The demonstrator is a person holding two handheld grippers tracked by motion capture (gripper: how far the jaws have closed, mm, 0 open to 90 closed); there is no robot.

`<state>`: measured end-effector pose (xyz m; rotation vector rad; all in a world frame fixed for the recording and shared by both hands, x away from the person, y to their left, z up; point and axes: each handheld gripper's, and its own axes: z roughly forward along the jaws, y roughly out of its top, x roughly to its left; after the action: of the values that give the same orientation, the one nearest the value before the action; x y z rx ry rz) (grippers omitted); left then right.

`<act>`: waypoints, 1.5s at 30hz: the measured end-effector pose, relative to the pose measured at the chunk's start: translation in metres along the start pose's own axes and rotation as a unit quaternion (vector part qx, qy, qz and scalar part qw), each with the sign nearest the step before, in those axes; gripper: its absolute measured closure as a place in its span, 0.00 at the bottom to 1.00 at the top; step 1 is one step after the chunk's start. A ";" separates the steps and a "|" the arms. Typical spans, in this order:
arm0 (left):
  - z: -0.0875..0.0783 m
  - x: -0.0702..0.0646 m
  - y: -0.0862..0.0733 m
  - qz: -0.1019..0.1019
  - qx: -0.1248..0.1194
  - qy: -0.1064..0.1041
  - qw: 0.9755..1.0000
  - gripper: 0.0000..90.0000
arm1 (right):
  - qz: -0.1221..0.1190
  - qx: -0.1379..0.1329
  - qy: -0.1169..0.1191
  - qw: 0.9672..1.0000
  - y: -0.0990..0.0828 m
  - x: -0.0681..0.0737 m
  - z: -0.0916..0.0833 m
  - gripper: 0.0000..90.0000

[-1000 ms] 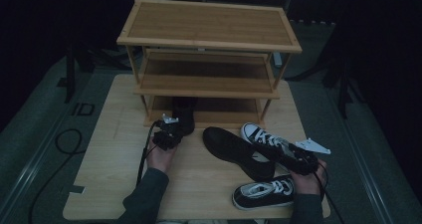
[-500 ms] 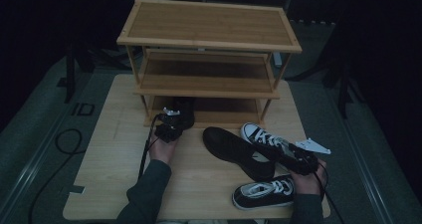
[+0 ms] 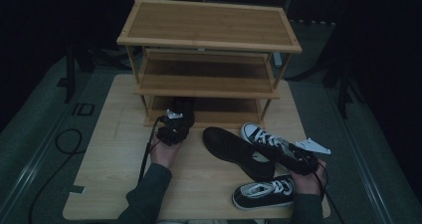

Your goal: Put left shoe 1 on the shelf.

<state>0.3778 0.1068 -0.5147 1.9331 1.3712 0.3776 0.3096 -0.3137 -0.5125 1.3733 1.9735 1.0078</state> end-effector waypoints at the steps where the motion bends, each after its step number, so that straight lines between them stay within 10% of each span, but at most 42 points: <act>1: -0.001 -0.002 -0.001 0.003 0.000 -0.002 1.000 0.82 | 0.000 0.000 0.000 1.000 0.000 0.000 0.000 0.50; 26: -0.003 -0.053 -0.019 0.065 0.024 -0.063 0.996 0.89 | 0.000 0.000 0.000 1.000 0.000 0.000 0.000 0.50; 45: 0.019 -0.102 -0.039 0.119 0.073 -0.116 0.983 1.00 | -0.001 0.001 0.000 1.000 0.000 0.000 0.000 0.50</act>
<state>0.3224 0.0134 -0.5386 2.1927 1.0453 0.1591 0.3095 -0.3134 -0.5123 1.3720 1.9747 1.0056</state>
